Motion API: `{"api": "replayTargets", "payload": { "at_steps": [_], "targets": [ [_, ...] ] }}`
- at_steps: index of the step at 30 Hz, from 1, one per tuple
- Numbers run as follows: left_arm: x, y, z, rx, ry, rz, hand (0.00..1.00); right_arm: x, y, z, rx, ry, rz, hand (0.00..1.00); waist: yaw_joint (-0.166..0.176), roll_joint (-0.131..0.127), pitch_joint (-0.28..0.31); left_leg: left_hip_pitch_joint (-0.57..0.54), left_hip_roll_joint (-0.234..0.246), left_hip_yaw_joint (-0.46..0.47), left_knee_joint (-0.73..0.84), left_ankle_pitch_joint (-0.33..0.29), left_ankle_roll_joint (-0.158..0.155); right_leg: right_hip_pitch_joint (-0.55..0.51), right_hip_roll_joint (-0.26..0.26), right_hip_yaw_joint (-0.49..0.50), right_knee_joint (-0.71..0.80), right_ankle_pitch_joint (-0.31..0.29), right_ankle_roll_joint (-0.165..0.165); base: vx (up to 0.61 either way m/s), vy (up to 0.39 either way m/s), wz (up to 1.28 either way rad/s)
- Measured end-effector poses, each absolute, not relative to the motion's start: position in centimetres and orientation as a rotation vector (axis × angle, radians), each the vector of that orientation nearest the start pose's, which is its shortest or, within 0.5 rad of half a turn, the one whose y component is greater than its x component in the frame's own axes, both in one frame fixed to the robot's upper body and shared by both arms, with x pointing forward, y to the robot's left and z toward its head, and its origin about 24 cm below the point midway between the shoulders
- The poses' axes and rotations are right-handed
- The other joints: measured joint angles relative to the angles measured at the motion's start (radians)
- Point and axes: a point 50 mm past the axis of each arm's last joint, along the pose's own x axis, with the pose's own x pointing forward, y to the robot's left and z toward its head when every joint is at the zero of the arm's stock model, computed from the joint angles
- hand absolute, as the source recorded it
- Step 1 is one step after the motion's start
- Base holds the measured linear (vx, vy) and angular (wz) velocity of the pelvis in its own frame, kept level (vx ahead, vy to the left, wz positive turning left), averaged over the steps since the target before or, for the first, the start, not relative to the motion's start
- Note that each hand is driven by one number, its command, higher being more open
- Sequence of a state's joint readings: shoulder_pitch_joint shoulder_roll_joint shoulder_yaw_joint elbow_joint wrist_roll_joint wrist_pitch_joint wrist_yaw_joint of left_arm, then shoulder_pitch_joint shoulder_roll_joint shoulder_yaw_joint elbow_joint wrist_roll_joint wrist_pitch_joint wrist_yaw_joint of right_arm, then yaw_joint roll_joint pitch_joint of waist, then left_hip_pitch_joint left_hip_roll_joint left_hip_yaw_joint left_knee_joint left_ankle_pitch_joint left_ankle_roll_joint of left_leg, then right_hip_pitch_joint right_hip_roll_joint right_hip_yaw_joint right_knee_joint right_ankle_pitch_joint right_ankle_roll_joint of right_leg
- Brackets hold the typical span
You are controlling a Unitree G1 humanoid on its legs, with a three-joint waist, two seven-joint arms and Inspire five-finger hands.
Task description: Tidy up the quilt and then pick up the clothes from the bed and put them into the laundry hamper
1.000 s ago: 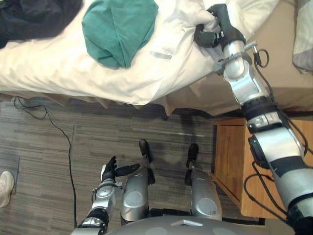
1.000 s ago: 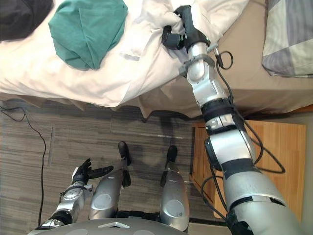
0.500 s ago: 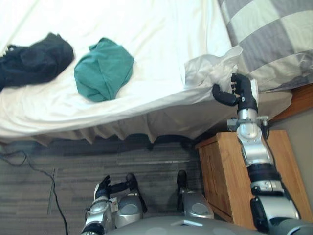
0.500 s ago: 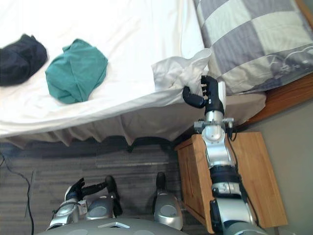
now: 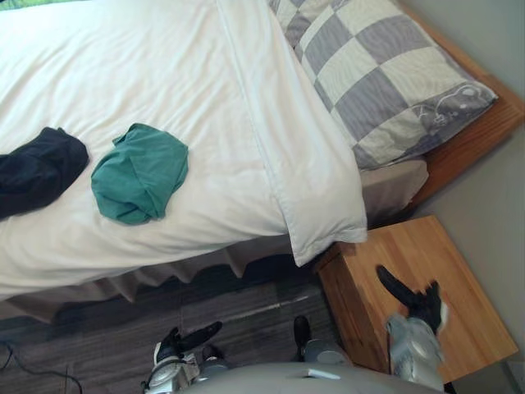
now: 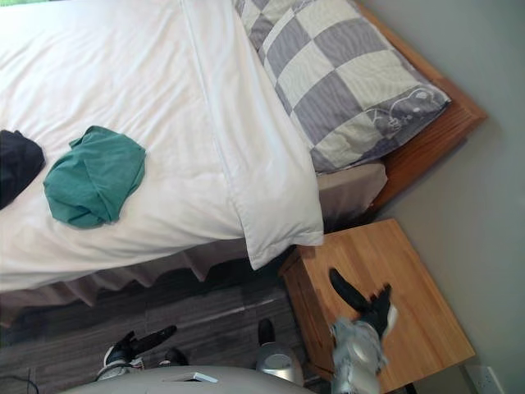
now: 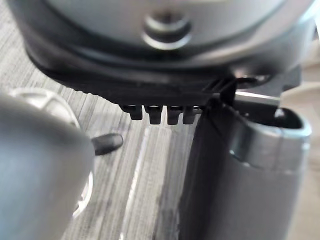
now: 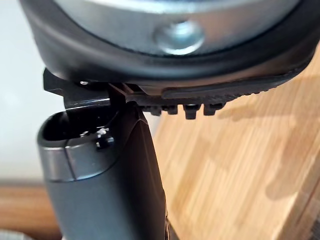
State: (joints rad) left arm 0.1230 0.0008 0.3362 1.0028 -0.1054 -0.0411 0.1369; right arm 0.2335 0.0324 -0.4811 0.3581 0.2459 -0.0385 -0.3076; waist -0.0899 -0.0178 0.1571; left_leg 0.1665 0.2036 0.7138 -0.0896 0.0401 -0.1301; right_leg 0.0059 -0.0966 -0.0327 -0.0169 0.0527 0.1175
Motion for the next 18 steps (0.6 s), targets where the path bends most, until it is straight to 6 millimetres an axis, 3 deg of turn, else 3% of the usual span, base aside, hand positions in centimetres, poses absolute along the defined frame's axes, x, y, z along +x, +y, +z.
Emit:
{"api": "replayTargets", "payload": {
  "at_steps": [1, 6, 7, 9, 13, 18],
  "targets": [
    [7.8, 20.5, -16.1, -0.183, 1.069, 0.548, 1.00, 11.8, -27.2, -7.8, 0.221, 0.520, -0.943, 0.00, 0.000, -0.005, -0.011, 0.001, 0.000, 0.004, 0.000, -0.001, -0.002, -0.001, 0.000, 0.000, 0.002, -0.005, 0.000, 0.00, -0.011, -0.10],
    [7.2, 20.6, -16.1, -0.196, 1.078, 0.585, 1.00, 13.1, -28.1, -4.7, 0.150, 0.384, -0.943, 0.00, 0.003, -0.014, -0.033, 0.012, 0.000, 0.004, 0.000, -0.006, -0.006, -0.002, -0.001, -0.007, 0.025, -0.027, -0.003, 0.00, -0.004, 0.01],
    [6.9, 20.6, -16.2, -0.196, 1.083, 0.588, 1.00, 14.5, -28.3, -2.5, 0.112, 0.282, -0.900, 0.00, 0.003, -0.014, -0.044, 0.014, 0.001, 0.001, 0.000, -0.006, -0.008, -0.002, -0.001, -0.011, 0.032, -0.034, -0.002, 0.00, -0.017, 0.03],
    [6.9, 20.6, -16.2, -0.195, 1.085, 0.587, 1.00, 15.6, -28.4, -0.9, 0.070, 0.214, -0.864, 0.00, 0.004, -0.015, -0.048, 0.015, 0.001, -0.001, 0.001, -0.007, -0.009, -0.004, -0.001, -0.012, 0.031, -0.035, -0.001, 0.00, -0.008, 0.02],
    [6.6, 21.0, -16.2, -0.183, 1.094, 0.579, 1.00, 20.4, -28.0, 3.5, 0.051, 0.004, -0.749, 0.00, 0.003, -0.031, -0.056, 0.013, -0.003, -0.028, 0.003, -0.004, -0.010, 0.006, -0.002, -0.022, 0.023, -0.033, 0.000, 0.00, -0.011, 0.08],
    [7.0, 21.6, -16.1, -0.153, 1.090, 0.562, 1.00, 25.0, -26.4, 8.2, 0.189, -0.216, -0.628, 0.00, 0.004, -0.035, -0.053, -0.025, -0.016, -0.081, 0.004, 0.004, 0.002, 0.013, -0.016, -0.058, -0.002, -0.021, 0.009, 0.01, -0.013, 0.25]
  ]
}}
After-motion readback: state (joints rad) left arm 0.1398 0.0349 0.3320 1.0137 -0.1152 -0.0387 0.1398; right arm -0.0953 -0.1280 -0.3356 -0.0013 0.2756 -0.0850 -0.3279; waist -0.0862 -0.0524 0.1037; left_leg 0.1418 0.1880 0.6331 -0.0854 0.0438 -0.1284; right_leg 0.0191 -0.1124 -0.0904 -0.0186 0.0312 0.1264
